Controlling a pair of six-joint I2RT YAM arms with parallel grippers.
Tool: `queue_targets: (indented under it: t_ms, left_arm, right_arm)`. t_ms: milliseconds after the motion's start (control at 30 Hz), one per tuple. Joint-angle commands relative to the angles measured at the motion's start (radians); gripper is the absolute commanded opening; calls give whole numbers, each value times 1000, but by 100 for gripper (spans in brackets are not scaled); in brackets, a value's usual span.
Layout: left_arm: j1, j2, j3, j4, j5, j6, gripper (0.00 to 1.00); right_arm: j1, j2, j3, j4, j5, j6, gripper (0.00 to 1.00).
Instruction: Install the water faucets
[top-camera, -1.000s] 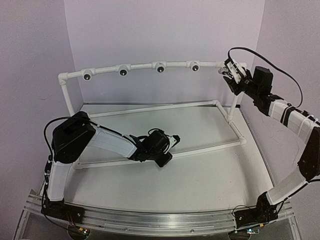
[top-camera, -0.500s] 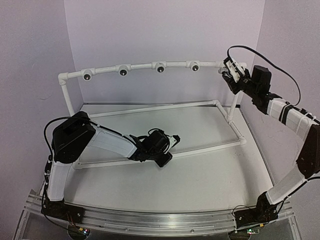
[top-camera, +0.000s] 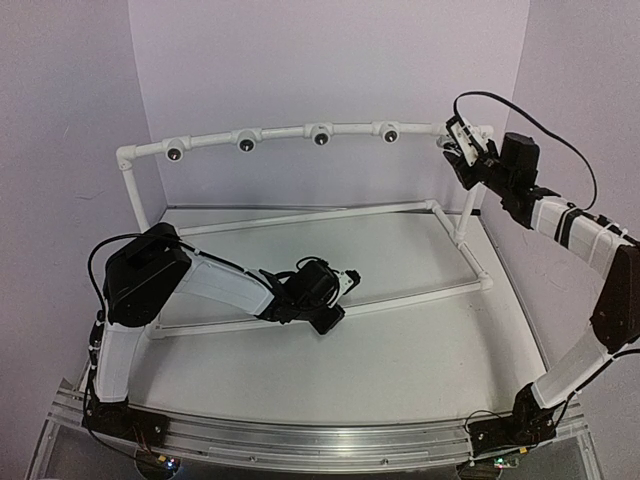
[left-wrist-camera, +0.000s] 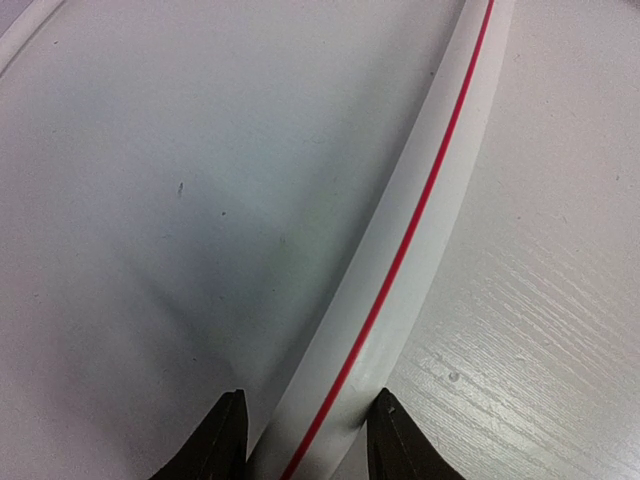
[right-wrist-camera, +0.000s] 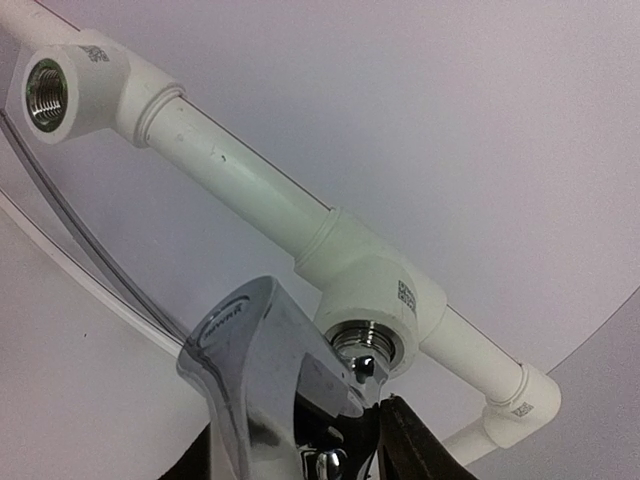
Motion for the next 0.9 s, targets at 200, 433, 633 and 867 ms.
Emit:
queue_targets:
  t_ms: [200,433,633,867]
  left_arm:
    - [-40,175,-93,-390,116,-147,0]
    - [-40,176,-96,-387,116,-151,0]
    - [-40,178,-94,-388,120,-152,0]
    - [-40,180,-94,-389,122,-153,0]
  right_arm:
    - [23,-4,12,87,40,66,37]
    - [33,-2,-9,123,93,139,28]
    - [45,-2,-38,169,124,229,24]
    - [49,-7,-97,274,207,455,22]
